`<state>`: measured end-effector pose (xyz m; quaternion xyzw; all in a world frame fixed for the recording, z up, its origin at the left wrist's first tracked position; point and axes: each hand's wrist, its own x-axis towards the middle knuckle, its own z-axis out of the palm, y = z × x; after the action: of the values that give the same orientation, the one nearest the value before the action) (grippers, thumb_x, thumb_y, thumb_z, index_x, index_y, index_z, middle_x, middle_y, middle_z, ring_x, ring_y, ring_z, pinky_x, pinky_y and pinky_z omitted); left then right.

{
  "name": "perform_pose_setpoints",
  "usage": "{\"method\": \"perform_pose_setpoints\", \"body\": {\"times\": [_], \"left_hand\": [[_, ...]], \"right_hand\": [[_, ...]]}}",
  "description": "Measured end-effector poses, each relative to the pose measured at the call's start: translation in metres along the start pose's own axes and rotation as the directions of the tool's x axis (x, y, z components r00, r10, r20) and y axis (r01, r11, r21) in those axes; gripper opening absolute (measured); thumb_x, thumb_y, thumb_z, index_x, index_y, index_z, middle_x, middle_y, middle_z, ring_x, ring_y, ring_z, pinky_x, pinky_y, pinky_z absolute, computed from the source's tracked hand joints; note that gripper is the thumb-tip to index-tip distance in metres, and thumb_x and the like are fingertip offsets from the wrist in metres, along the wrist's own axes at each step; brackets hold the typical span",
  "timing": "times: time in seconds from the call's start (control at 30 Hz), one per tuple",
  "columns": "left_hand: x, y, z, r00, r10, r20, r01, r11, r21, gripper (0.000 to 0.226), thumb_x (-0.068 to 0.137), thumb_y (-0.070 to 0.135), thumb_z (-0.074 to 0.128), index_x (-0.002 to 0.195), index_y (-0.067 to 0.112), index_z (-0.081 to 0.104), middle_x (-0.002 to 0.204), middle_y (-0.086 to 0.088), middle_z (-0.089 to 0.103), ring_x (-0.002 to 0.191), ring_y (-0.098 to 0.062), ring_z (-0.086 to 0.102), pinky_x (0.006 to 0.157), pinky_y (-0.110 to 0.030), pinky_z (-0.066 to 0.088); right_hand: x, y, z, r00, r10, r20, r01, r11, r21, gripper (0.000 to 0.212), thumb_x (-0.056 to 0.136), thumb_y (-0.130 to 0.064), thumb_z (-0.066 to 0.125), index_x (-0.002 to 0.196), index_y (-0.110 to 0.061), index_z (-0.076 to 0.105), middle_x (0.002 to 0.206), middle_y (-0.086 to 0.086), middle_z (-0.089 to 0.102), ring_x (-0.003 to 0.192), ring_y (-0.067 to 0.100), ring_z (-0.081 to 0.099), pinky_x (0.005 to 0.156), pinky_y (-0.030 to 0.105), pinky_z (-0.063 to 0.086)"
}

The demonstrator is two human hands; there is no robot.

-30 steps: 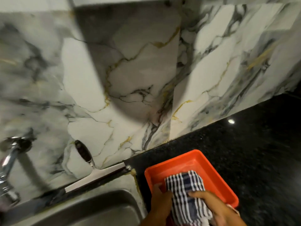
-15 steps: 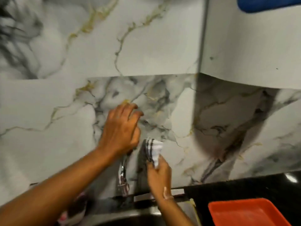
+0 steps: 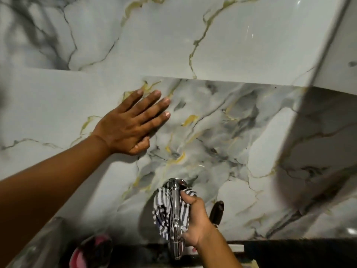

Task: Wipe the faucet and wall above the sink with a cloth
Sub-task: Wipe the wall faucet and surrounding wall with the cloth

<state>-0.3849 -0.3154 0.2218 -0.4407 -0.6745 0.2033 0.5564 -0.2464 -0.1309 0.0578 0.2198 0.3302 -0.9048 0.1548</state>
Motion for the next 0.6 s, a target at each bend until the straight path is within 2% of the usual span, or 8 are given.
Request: {"method": "perform_pose_setpoints", "body": {"times": [0.1,0.2,0.27,0.33,0.4,0.47,0.53,0.6], "left_hand": [[0.002,0.000,-0.001,1.000,-0.005,0.004,0.005,1.000,-0.001,0.071,0.090,0.037,0.034,0.155,0.009,0.035,0.164,-0.017,0.028,0.154,-0.039,0.022,0.129,-0.052,0.008],[0.003,0.001,-0.004,1.000,0.001,0.013,-0.001,1.000,0.012,0.071,0.090,0.037,0.036,0.155,0.009,0.036,0.164,-0.017,0.028,0.153,-0.039,0.025,0.128,-0.052,0.011],[0.004,0.000,-0.006,1.000,0.004,0.012,-0.004,1.000,0.022,0.071,0.089,0.036,0.036,0.155,0.009,0.036,0.164,-0.017,0.028,0.152,-0.039,0.027,0.127,-0.053,0.012],[0.003,0.000,-0.006,1.000,0.008,0.009,-0.008,1.000,0.019,0.071,0.089,0.035,0.035,0.155,0.009,0.035,0.163,-0.017,0.029,0.152,-0.039,0.027,0.127,-0.053,0.013],[0.004,0.001,-0.005,1.000,0.005,0.010,-0.006,1.000,0.025,0.072,0.089,0.035,0.035,0.156,0.009,0.034,0.164,-0.016,0.028,0.153,-0.039,0.026,0.128,-0.052,0.011],[0.003,0.000,-0.004,1.000,0.005,-0.004,-0.004,0.999,0.032,0.072,0.089,0.034,0.035,0.156,0.009,0.033,0.165,-0.016,0.026,0.154,-0.039,0.023,0.128,-0.052,0.008],[0.003,0.000,-0.004,1.000,0.001,-0.010,-0.001,1.000,0.030,0.072,0.088,0.034,0.036,0.156,0.009,0.033,0.165,-0.017,0.027,0.154,-0.039,0.024,0.128,-0.052,0.009],[0.004,0.000,-0.005,1.000,-0.002,-0.010,0.002,1.000,0.026,0.072,0.088,0.033,0.036,0.156,0.009,0.034,0.164,-0.017,0.028,0.153,-0.039,0.025,0.127,-0.053,0.012]], "right_hand": [[-0.007,0.018,0.008,0.868,-0.457,-0.196,0.290,0.786,-0.547,0.037,0.093,-0.033,0.049,0.117,-0.011,0.066,0.119,0.018,0.069,0.104,0.033,0.065,0.100,0.049,0.051],[-0.026,0.028,0.021,0.588,-0.787,0.187,0.252,-0.041,-0.967,0.046,0.082,-0.018,0.050,0.128,-0.021,0.054,0.134,0.002,0.049,0.122,0.026,0.046,0.103,0.040,0.043],[-0.031,0.027,0.035,0.642,-0.660,0.390,-0.021,-0.524,-0.851,0.050,0.073,-0.022,0.048,0.121,-0.019,0.058,0.133,0.005,0.043,0.121,0.031,0.039,0.100,0.047,0.040],[-0.026,0.026,0.050,0.778,-0.497,0.385,-0.184,-0.766,-0.616,0.044,0.083,-0.029,0.046,0.120,-0.012,0.062,0.134,0.013,0.043,0.120,0.036,0.033,0.098,0.054,0.034],[-0.015,0.029,0.060,0.886,-0.277,0.371,-0.217,-0.956,-0.196,0.048,0.093,-0.037,0.043,0.130,-0.009,0.057,0.139,0.018,0.045,0.124,0.039,0.027,0.103,0.059,0.027],[-0.008,0.033,0.068,0.955,-0.117,0.273,-0.168,-0.971,0.170,0.055,0.093,-0.043,0.047,0.138,-0.011,0.048,0.142,0.017,0.044,0.128,0.041,0.025,0.111,0.061,0.020],[-0.007,0.033,0.075,0.974,-0.107,0.199,-0.159,-0.950,0.270,0.064,0.091,-0.052,0.045,0.141,-0.012,0.044,0.143,0.015,0.044,0.132,0.039,0.025,0.115,0.061,0.014],[-0.012,0.029,0.076,0.951,-0.173,0.258,-0.201,-0.976,0.085,0.061,0.092,-0.051,0.041,0.138,-0.011,0.049,0.141,0.015,0.048,0.131,0.037,0.028,0.114,0.060,0.015]]}}
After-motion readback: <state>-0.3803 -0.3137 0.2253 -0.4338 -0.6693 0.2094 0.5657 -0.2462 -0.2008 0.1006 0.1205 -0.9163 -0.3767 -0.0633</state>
